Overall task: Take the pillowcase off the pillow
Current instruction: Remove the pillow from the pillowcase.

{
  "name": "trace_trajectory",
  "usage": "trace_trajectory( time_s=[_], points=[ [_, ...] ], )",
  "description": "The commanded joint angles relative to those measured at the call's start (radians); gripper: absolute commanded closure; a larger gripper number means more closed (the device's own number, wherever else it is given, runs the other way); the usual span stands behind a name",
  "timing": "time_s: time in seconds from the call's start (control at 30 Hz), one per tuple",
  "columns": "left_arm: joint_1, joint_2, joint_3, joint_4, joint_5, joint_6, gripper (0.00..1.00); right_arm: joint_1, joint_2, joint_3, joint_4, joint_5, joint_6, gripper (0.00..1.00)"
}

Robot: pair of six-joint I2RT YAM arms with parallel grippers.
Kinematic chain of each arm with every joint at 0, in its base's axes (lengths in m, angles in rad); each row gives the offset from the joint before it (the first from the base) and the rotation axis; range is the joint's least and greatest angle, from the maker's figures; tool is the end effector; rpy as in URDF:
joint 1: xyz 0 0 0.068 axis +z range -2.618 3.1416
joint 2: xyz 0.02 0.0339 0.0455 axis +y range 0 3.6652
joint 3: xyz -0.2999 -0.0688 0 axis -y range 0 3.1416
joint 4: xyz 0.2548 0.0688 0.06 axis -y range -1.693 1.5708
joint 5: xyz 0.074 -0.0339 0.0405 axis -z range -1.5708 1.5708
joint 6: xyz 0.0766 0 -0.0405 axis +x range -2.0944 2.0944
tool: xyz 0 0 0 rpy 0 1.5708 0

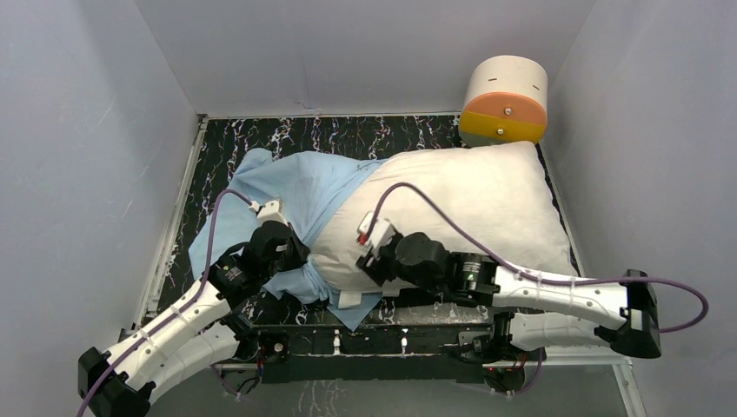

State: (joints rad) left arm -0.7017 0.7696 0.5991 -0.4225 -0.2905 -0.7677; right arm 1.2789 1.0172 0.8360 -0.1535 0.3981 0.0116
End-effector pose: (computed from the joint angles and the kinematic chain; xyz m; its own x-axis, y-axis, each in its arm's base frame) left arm 0.1578 -0.1047 0.2557 -0.6106 -0.3551 -0.7078 0.0180 0.8874 -0.4607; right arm 0.1034 0.2408 0.3342 -0.1035 -0.3074 -0.9459 -0.7763 0.6195 -0.1164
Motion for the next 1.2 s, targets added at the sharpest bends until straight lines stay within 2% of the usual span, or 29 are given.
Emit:
trace_trajectory(
  time_s=[0.0, 0.1, 0.2, 0.37, 0.4, 0.43, 0.5, 0.53, 0.57, 0.6, 0.67, 0.7, 0.73, 0.9, 1.03, 1.1, 1.17],
  points=[
    [0.011, -0.020, -0.020, -0.060, -0.014, -0.007, 1.00, 0.155, 0.117, 0.059, 0.115, -0.027, -0.308, 0.32],
    [0.012, -0.019, -0.016, -0.058, -0.003, -0.015, 1.00, 0.216, 0.194, 0.025, 0.215, 0.051, -0.448, 0.28],
    [0.012, -0.028, -0.031, -0.048, 0.011, -0.038, 1.00, 0.217, 0.251, -0.050, 0.366, 0.179, -0.516, 0.22],
    [0.012, -0.063, -0.064, -0.015, 0.042, -0.062, 1.00, 0.191, 0.361, -0.134, 0.515, 0.372, -0.606, 0.20],
    [0.012, -0.069, -0.067, -0.014, 0.039, -0.064, 1.00, 0.179, 0.375, -0.152, 0.542, 0.379, -0.602, 0.24],
    [0.012, -0.073, -0.068, -0.015, 0.035, -0.066, 1.00, 0.169, 0.385, -0.163, 0.554, 0.390, -0.594, 0.34],
    [0.011, -0.081, -0.065, -0.034, 0.018, -0.081, 1.00, 0.166, 0.393, -0.164, 0.579, 0.452, -0.571, 0.68],
    [0.011, -0.087, -0.061, -0.052, 0.000, -0.094, 0.94, 0.166, 0.383, -0.158, 0.590, 0.475, -0.560, 0.82],
    [0.011, -0.096, -0.061, -0.068, -0.013, -0.102, 0.79, 0.165, 0.364, -0.150, 0.596, 0.490, -0.537, 0.94],
    [0.011, -0.108, -0.061, -0.079, -0.020, -0.105, 0.63, 0.166, 0.337, -0.140, 0.594, 0.499, -0.498, 1.00],
    [0.011, -0.138, -0.050, -0.096, -0.011, -0.100, 0.34, 0.166, 0.279, -0.118, 0.573, 0.500, -0.427, 1.00],
    [0.011, -0.160, -0.039, -0.100, 0.008, -0.091, 0.24, 0.166, 0.264, -0.099, 0.545, 0.496, -0.394, 1.00],
    [0.011, -0.174, -0.025, -0.104, 0.034, -0.082, 0.19, 0.165, 0.256, -0.083, 0.509, 0.480, -0.361, 1.00],
    [0.011, -0.210, 0.013, -0.135, 0.245, -0.068, 0.05, 0.166, 0.265, -0.081, 0.461, 0.433, -0.287, 1.00],
    [0.011, -0.203, -0.049, -0.143, 0.432, -0.083, 0.02, 0.165, 0.299, -0.075, 0.491, 0.444, -0.246, 1.00],
    [0.011, -0.195, -0.072, -0.131, 0.495, -0.096, 0.02, 0.162, 0.320, -0.060, 0.496, 0.465, -0.228, 1.00],
    [0.010, -0.199, -0.070, -0.129, 0.500, -0.113, 0.02, 0.153, 0.338, -0.042, 0.486, 0.483, -0.205, 1.00]
  ],
)
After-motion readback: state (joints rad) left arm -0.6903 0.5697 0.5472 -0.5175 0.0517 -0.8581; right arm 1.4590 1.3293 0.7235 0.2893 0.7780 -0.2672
